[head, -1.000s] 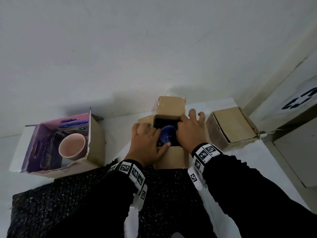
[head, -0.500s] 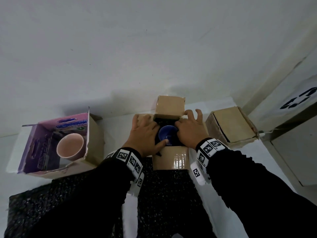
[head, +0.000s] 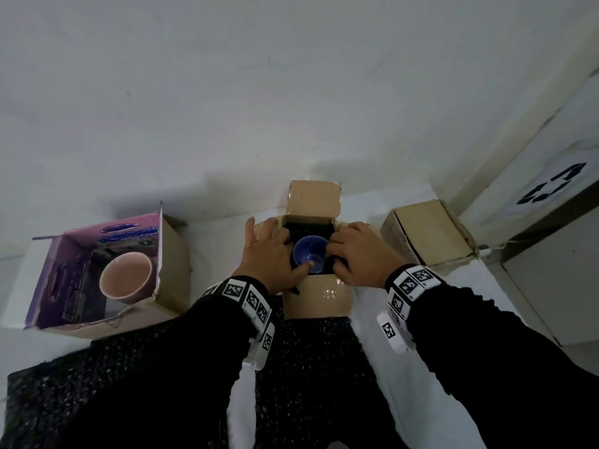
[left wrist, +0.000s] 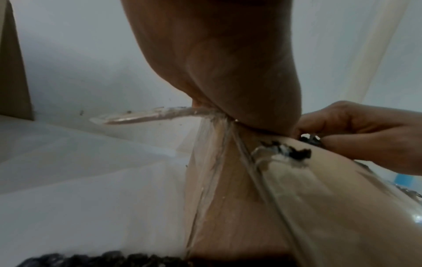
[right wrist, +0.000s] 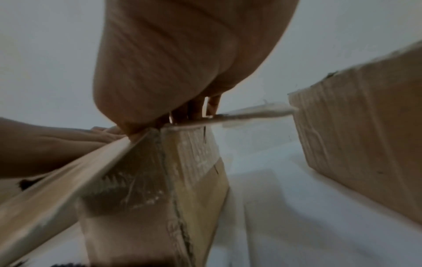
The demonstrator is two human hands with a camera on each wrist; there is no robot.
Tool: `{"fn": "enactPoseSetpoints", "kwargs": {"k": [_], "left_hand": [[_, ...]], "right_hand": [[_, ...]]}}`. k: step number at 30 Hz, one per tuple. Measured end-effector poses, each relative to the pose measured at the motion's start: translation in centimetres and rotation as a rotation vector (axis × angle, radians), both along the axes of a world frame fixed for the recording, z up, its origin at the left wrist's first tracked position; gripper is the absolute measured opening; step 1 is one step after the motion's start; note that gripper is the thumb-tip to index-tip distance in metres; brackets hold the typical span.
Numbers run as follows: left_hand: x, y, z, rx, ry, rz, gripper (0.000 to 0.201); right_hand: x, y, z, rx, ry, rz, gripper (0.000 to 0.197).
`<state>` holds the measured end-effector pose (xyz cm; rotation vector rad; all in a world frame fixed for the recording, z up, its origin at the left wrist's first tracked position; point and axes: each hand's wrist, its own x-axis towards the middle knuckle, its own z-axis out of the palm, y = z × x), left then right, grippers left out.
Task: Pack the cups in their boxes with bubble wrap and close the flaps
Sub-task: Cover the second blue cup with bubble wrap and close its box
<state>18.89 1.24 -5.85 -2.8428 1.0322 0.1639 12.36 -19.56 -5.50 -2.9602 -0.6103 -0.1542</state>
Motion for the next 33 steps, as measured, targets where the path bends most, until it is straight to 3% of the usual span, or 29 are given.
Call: {"fn": "enactPoseSetpoints", "kwargs": {"k": [3,7,12,19,25,29,33], "left_hand": [[-0.4,0.2,-0.2,-0.036,-0.031,0.012,0.077],[-0.7,0.2,-0.2,-0.071,-0.064,0.023,0.074],[-0.7,0.3,-0.4,-0.082,-0.03,0.015,0.091],[-0.3,1.0,0.2,0.003,-0.042,-0.081,0.091],[-0.6,0.9,0.2,-0.031,-0.048,-0.064,0.107],[-1.5,1.0,-0.1,-0.149,-0.063,-0.018,0.089],[-2.5,1.0,0.6,-0.049,-0.111,-0.043,0.063]], "right_hand": [[-0.6,-0.3,-0.5,0.039,-0.078,0.049,0.027],[-1.4,-0.5,-0.9,0.083,-0.084,0.083,0.043],[-2.5,-0.1,-1.1,-0.108,-0.045,0.007,0.07],[-2.6,0.3,-0.9,-0.12,-0.079,-0.052,0.06],[-1.4,1.2,-0.1,-0.201,0.009,-0.114,0.069],[-1.4,1.8,0.0,-0.279,0.12,-0.221,0.059],[-2.0,2.2,0.3,-0.245,0.107,-0.296,0.049]]}}
